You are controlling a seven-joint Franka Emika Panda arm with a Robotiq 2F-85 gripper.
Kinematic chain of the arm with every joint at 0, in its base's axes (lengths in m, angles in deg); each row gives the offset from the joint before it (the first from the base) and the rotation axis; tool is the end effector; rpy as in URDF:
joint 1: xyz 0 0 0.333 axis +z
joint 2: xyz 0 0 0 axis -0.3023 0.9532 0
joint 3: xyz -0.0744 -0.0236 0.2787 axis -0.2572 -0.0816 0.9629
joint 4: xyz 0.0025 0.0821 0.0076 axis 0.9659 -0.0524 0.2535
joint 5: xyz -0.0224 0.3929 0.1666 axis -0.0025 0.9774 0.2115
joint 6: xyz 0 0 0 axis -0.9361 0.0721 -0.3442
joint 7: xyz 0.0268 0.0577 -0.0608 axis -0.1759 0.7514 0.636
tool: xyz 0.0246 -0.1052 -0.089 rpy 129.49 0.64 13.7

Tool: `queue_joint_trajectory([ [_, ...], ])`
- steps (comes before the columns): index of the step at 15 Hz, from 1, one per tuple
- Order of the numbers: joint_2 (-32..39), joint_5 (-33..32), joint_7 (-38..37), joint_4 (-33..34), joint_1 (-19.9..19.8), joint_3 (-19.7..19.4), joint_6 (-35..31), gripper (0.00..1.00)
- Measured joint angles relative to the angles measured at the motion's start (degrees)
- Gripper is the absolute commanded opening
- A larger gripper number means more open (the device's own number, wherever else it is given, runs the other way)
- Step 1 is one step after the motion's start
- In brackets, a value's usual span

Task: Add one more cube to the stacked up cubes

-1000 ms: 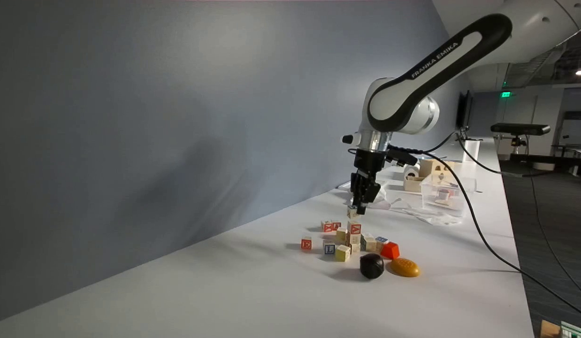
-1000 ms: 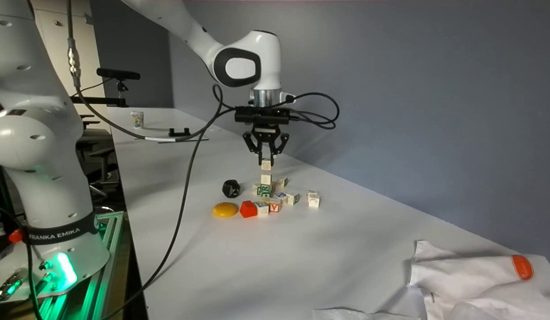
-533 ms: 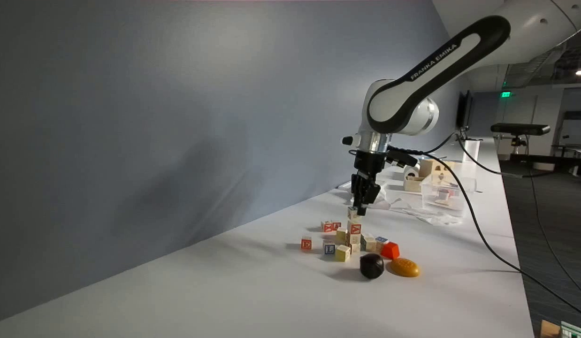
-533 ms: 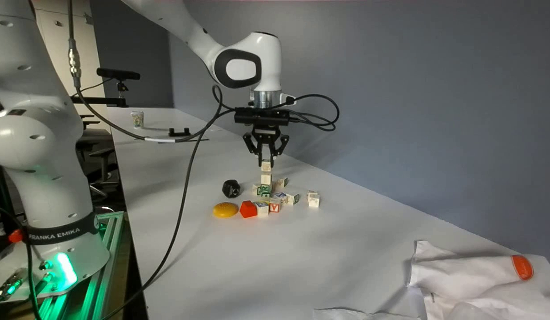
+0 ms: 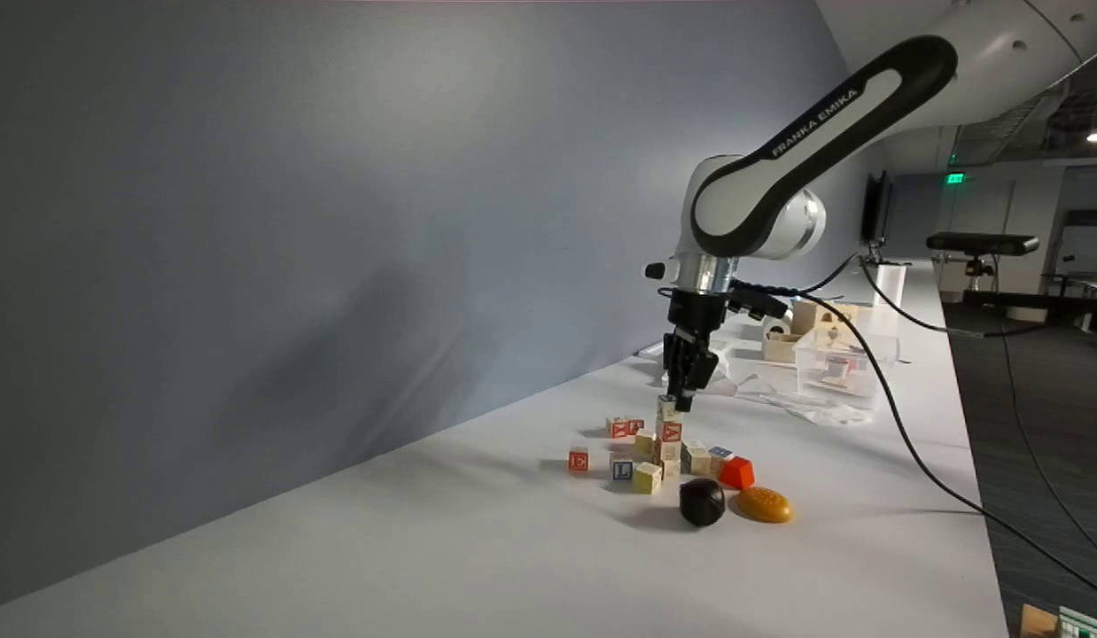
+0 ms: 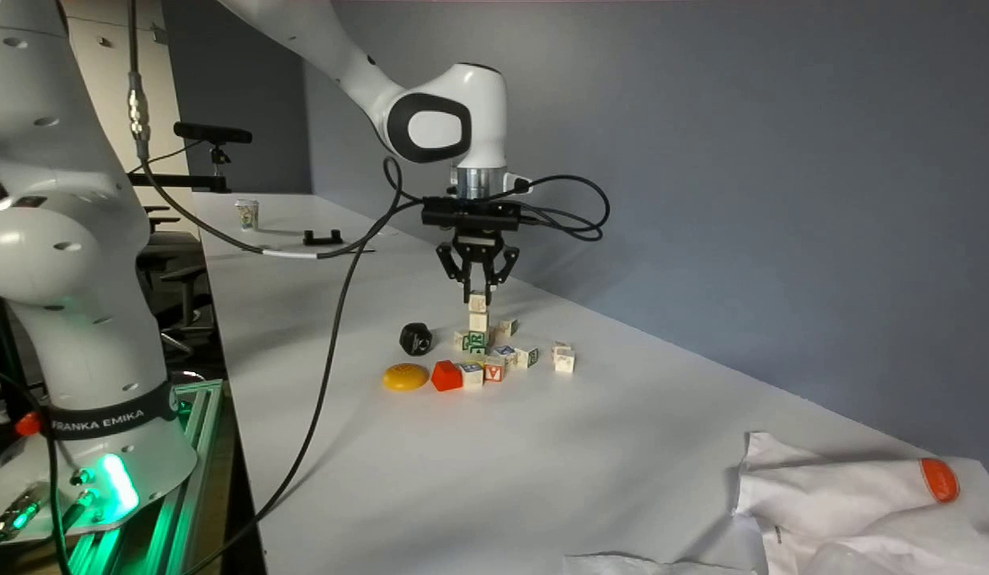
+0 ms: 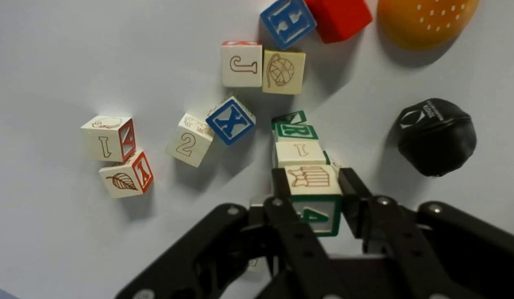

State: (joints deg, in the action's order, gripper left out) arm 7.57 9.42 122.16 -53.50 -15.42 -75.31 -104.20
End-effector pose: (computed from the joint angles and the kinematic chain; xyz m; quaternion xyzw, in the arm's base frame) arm 0.5220 -0.0251 0.3053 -0.8902 -0.4520 -0.0575 0.0022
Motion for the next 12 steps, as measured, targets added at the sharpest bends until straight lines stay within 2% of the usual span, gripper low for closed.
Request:
queue_joint_trajectory([
  [7,0.08,-2.23,-1.79,0.0,-0.07,0.14,0.11,0.13],
  [8,0.1,-2.28,-1.8,0.0,-0.07,0.14,0.11,0.59],
  [9,0.13,-2.3,-1.86,0.0,-0.08,0.14,0.11,0.6],
  [12,0.18,-2.38,-2.28,0.0,-0.11,0.15,0.11,0.81],
])
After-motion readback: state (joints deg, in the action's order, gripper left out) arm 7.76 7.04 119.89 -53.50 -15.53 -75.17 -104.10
